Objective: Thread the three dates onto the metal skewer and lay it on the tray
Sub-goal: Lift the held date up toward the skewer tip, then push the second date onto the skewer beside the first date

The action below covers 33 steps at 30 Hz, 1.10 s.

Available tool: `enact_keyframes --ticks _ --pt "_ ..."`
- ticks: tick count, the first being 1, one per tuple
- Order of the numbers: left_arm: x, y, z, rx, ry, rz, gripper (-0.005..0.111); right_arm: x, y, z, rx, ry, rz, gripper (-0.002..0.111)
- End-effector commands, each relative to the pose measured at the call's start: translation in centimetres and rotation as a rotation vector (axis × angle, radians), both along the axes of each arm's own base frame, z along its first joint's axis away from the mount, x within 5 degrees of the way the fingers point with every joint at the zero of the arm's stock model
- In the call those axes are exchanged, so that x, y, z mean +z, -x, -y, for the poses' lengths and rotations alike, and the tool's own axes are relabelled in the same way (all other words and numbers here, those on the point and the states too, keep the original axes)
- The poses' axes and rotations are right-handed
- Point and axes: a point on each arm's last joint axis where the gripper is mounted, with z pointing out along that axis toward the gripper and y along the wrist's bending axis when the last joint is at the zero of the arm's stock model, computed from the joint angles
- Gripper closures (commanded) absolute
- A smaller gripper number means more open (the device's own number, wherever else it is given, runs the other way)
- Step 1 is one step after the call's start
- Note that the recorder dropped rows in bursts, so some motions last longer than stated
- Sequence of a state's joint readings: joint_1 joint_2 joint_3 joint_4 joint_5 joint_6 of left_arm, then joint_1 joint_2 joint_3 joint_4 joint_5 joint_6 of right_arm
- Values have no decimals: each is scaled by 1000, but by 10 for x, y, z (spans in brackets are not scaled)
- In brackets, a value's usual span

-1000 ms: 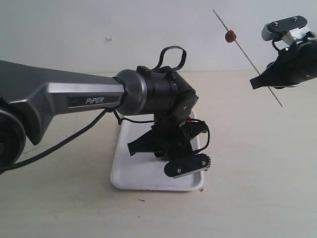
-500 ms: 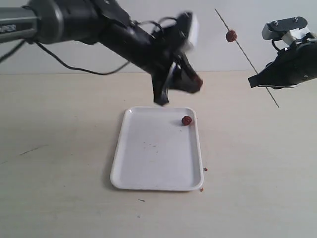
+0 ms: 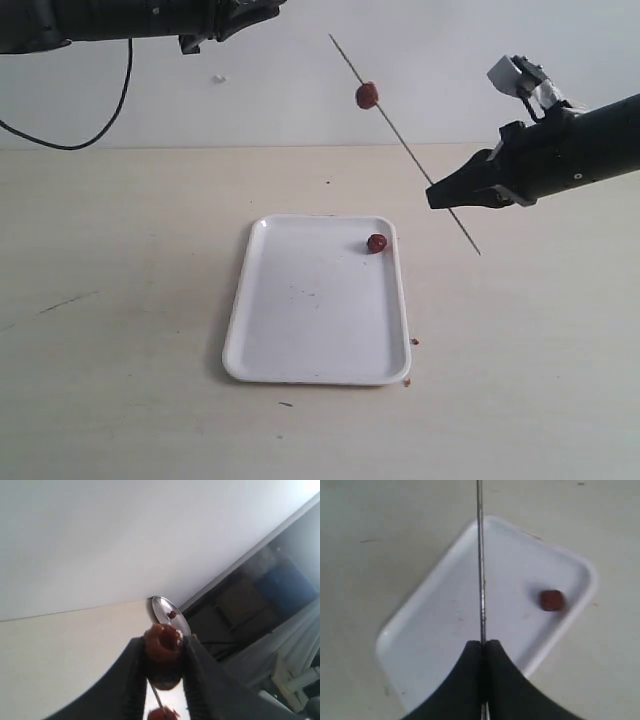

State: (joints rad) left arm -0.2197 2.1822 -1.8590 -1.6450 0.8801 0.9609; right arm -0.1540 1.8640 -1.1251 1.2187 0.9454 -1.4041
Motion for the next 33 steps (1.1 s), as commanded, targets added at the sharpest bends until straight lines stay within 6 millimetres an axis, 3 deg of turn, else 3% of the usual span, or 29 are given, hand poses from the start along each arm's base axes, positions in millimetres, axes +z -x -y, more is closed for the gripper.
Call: enact_keyframes --ticks 1,13,22,33 --pt "4 -1 0 39 61 -106 84 8 6 -9 100 -99 29 108" --pt "4 -4 0 87 87 -156 84 10 10 -12 160 -129 30 108" --pt "5 7 27 32 99 -163 84 10 9 -11 145 -122 35 108" --pt "3 7 25 24 62 -131 84 8 6 -9 111 -95 44 108"
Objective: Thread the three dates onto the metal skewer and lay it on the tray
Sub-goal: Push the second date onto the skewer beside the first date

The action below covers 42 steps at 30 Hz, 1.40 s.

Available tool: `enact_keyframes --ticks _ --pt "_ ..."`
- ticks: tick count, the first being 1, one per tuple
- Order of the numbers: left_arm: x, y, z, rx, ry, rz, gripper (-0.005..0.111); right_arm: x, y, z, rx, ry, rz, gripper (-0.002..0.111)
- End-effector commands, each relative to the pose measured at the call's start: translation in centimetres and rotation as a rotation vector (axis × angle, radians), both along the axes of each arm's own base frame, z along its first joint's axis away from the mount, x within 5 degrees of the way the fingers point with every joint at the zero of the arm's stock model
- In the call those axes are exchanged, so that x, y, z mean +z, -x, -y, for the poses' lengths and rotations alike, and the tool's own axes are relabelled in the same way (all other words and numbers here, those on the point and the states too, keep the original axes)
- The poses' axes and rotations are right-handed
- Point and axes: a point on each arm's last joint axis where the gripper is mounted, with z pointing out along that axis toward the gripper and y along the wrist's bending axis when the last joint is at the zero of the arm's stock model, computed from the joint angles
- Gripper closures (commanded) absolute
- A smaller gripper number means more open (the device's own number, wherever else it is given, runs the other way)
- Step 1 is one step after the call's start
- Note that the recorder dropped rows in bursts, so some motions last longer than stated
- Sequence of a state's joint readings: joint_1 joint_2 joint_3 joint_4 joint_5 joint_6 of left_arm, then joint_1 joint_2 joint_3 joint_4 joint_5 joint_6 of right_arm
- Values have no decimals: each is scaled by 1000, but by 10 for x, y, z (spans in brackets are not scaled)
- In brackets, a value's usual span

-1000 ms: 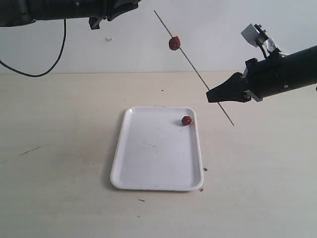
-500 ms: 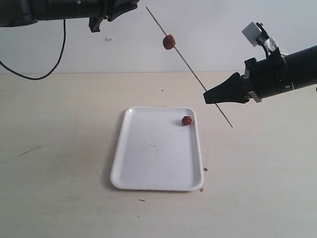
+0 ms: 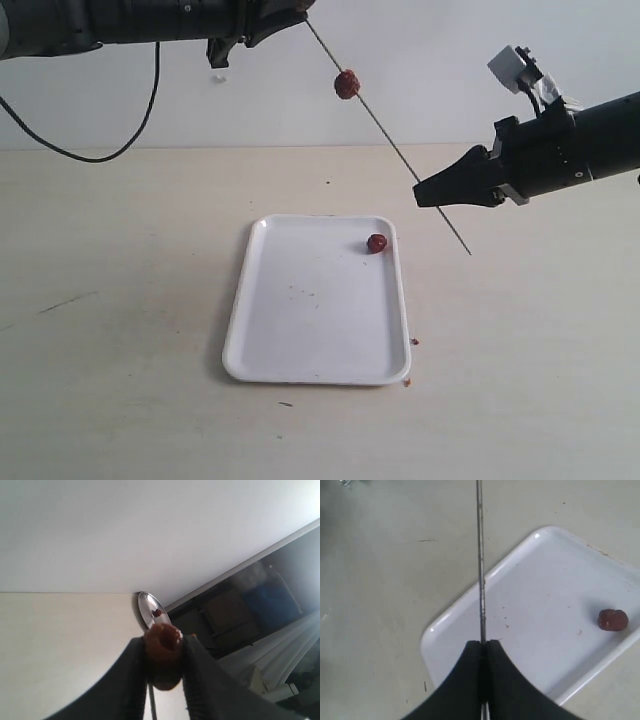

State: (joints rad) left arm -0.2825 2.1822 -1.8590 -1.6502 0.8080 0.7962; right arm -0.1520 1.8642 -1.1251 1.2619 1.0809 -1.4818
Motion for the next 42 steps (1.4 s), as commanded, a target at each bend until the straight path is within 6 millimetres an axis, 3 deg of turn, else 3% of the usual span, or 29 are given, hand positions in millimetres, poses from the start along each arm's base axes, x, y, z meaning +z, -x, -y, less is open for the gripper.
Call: enact_keyframes --ticks 1,15,33,42 --pt "4 1 -2 0 -1 20 84 1 -1 0 -8 -8 11 108" --pt "1 -6 -5 73 -54 48 84 0 0 0 2 11 15 108" --pt "-2 3 -2 -35 -108 71 84 1 -3 1 -15 10 38 108" --pt "-1 1 -2 -7 -93 66 84 1 -2 0 -2 7 41 108"
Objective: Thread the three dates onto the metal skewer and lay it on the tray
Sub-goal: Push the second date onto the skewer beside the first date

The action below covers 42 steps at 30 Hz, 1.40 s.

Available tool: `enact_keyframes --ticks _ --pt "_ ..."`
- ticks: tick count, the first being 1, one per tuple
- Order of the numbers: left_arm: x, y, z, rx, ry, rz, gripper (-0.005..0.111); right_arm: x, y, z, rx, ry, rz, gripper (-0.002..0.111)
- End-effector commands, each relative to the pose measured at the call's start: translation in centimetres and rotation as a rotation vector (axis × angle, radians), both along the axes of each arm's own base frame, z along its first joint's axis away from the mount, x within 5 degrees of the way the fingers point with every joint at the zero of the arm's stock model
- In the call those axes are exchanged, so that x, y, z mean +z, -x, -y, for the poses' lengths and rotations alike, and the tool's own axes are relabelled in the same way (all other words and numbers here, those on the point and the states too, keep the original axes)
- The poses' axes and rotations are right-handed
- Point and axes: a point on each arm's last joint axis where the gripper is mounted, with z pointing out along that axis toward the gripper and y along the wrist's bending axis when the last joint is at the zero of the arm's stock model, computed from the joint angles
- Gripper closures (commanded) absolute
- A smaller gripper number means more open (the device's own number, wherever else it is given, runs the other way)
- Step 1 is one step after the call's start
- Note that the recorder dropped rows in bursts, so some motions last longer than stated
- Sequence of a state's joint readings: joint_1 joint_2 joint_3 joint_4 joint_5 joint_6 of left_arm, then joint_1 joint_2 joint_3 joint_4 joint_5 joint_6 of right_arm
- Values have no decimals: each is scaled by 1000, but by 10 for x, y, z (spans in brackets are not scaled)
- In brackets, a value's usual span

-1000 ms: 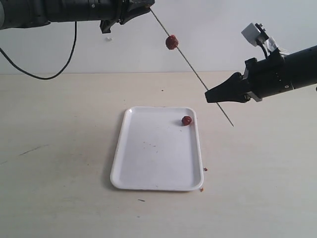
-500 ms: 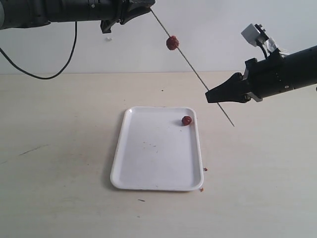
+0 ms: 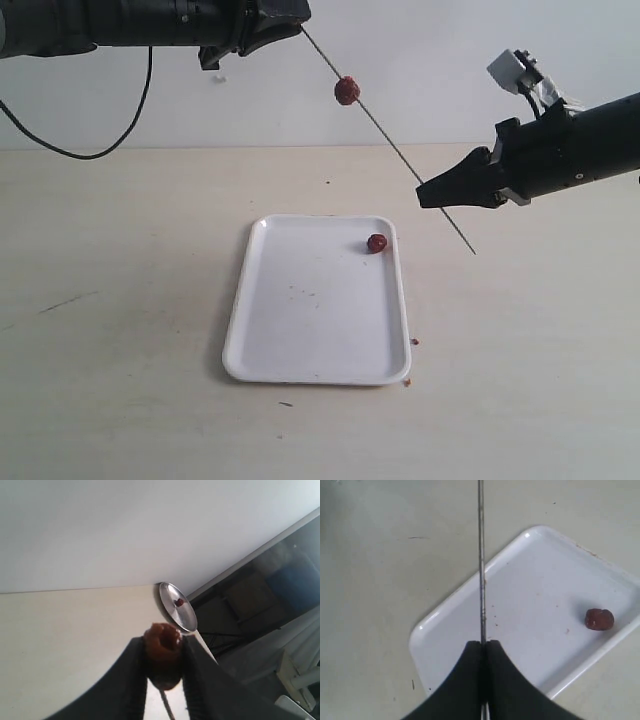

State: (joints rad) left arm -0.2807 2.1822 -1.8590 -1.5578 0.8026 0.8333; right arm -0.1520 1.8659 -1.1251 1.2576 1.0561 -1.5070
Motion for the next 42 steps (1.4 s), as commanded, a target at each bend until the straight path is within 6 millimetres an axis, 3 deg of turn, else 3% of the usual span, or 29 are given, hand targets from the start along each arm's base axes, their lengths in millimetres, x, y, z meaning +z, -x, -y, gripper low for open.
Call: enact_keyframes --ticks 1,15,29,42 --pt "5 -1 -1 21 20 6 84 3 0 -1 5 -20 19 108" --pt "7 -4 -3 62 38 0 84 3 0 -1 10 -16 24 108" --pt "8 4 5 -28 53 -3 84 3 -3 0 -33 -21 34 108" --pt "1 33 57 -166 -42 26 84 11 -10 -1 -98 -106 76 108"
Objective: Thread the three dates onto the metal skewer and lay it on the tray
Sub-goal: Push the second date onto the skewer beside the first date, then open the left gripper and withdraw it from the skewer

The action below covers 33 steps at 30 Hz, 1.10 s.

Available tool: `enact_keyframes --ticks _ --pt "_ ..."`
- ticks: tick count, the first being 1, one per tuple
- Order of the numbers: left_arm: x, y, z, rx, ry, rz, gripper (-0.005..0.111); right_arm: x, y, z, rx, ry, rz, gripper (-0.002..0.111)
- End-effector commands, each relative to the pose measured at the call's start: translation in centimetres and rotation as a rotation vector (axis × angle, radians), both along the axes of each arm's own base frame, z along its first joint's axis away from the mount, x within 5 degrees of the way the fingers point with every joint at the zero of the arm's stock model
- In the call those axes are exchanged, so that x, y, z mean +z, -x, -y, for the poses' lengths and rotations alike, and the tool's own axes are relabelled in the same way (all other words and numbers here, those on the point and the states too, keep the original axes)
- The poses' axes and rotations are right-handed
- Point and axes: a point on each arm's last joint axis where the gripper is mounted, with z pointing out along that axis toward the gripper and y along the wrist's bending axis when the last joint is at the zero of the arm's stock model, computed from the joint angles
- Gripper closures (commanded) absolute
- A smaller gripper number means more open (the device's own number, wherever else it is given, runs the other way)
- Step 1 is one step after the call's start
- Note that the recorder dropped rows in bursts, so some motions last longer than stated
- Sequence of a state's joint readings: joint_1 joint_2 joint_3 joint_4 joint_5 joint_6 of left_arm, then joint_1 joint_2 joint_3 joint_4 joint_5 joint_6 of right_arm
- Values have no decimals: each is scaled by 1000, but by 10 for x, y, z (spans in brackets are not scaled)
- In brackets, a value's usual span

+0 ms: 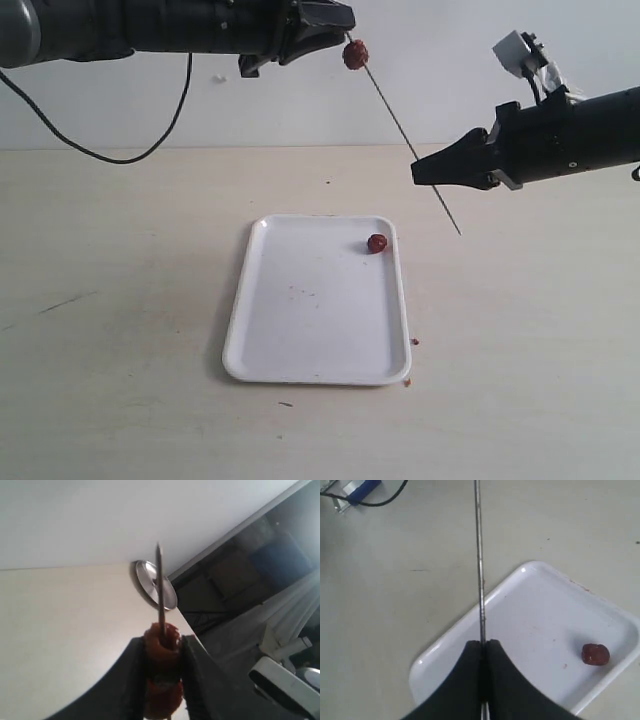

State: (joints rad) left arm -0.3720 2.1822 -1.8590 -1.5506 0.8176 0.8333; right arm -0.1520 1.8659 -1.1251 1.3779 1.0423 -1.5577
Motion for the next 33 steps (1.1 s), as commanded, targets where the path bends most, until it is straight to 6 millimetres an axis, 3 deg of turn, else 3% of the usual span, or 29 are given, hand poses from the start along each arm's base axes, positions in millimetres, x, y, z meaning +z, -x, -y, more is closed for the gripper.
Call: enact_keyframes --ticks 1,23,33 --pt "0 13 17 -69 -47 31 84 4 -3 0 -45 -41 20 108" --pt "-9 27 34 -154 -187 112 81 11 -7 -1 -66 -101 64 108" --pt "-9 27 34 -161 -195 136 38 10 -6 -1 -58 -89 75 108"
